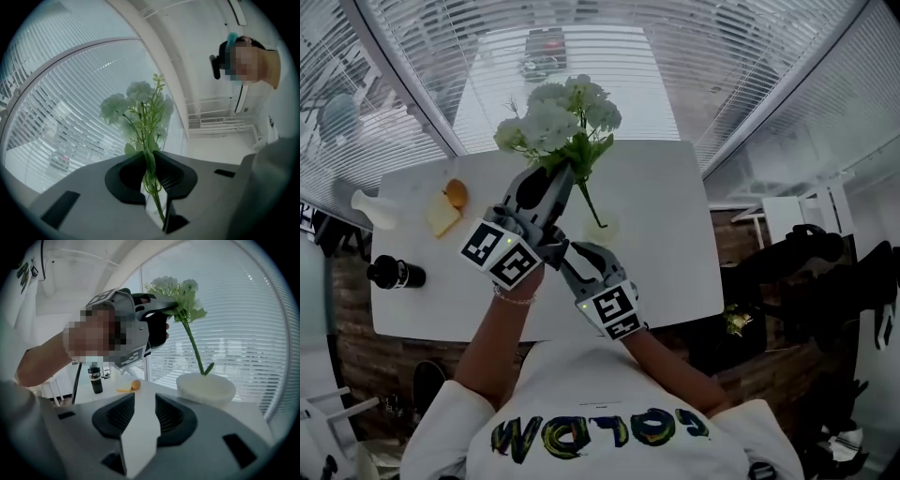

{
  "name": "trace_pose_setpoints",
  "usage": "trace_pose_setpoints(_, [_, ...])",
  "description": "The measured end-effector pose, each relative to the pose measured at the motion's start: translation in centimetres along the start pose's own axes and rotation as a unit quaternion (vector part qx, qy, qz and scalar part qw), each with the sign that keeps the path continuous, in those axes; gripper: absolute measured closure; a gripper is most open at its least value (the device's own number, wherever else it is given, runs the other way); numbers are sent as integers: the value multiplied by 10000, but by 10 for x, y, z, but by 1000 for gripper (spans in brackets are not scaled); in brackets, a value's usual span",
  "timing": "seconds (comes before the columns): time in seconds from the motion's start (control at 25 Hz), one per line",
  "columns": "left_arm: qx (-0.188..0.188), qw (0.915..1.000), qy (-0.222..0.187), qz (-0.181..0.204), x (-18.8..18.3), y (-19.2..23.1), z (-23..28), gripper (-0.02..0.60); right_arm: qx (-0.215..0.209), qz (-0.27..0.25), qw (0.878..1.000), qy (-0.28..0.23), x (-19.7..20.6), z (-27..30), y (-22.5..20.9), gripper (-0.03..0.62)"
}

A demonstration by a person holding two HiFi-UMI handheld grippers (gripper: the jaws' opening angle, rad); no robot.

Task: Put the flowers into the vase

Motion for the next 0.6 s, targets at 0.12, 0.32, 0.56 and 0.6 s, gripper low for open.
trace_pose_setpoints(0.12, [60, 9996, 173, 221, 15, -7, 4, 518, 34, 75, 10000, 36, 5, -5, -6, 453])
trace_pose_setpoints(0.32, [91, 9975, 428, 558, 22, 2, 4, 517, 41, 189, 9997, 137, 0, 4, -5, 457])
trace_pose_setpoints(0.56, [147, 9939, 618, 896, 28, 4, 1, 514, 32, 243, 9994, 227, -2, 5, -2, 457])
trace_pose_setpoints(0.6, [163, 9932, 656, 951, 30, 4, 1, 514, 44, 254, 9994, 244, -1, 5, -3, 457])
Point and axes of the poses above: the fingertips, and each gripper's own axes: z forward along the fingers, y to its left, x out of its underside, the point moved 2 cm from there along -z, backward along the fingers, and after that the axes turned 1 degree about -z, right-handed, at the moved point
